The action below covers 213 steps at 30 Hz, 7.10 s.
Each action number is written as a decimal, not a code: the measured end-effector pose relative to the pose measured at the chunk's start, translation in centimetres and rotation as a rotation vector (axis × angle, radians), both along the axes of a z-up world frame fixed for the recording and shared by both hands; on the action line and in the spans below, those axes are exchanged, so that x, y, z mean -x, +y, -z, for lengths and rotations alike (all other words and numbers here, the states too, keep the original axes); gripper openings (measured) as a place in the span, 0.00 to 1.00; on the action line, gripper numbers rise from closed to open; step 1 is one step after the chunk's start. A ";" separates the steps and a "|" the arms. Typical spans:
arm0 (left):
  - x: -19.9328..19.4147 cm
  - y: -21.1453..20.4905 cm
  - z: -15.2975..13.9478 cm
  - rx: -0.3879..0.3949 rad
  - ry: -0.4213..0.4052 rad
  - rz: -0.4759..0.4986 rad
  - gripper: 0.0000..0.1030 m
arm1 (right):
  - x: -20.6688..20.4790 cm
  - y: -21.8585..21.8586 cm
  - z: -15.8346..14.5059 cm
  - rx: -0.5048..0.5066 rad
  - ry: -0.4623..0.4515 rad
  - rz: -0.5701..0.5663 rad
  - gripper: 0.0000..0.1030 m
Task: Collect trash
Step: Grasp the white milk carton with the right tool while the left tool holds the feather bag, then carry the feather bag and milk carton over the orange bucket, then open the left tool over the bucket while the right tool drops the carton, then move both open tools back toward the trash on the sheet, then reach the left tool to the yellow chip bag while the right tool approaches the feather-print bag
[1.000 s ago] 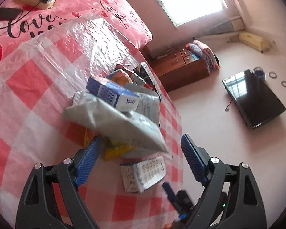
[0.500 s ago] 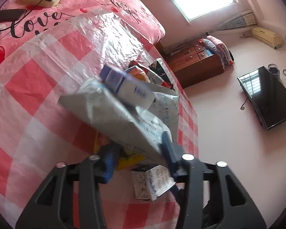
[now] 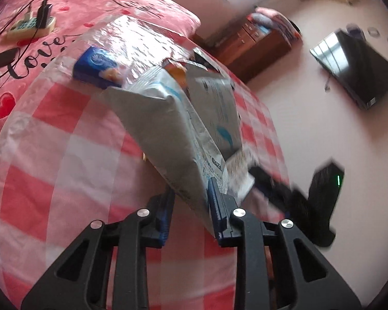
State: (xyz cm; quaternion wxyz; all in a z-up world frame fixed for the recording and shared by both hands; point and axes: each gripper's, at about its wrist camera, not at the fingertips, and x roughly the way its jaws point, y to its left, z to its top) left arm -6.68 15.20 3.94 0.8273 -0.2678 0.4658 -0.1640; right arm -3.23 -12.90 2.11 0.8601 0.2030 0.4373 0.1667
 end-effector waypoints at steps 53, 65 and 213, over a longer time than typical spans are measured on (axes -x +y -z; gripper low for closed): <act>-2.4 -4.9 2.5 -0.516 0.108 -0.128 0.92 | 1.3 1.3 0.2 0.419 -0.023 0.041 0.78; -0.7 -2.0 1.9 -0.389 0.033 -0.167 0.50 | 3.7 1.8 -0.2 0.424 -0.076 -0.016 0.66; 5.2 6.2 -1.3 -0.517 -0.124 -0.257 0.86 | 4.7 6.7 -5.6 -0.082 -0.364 -0.208 0.95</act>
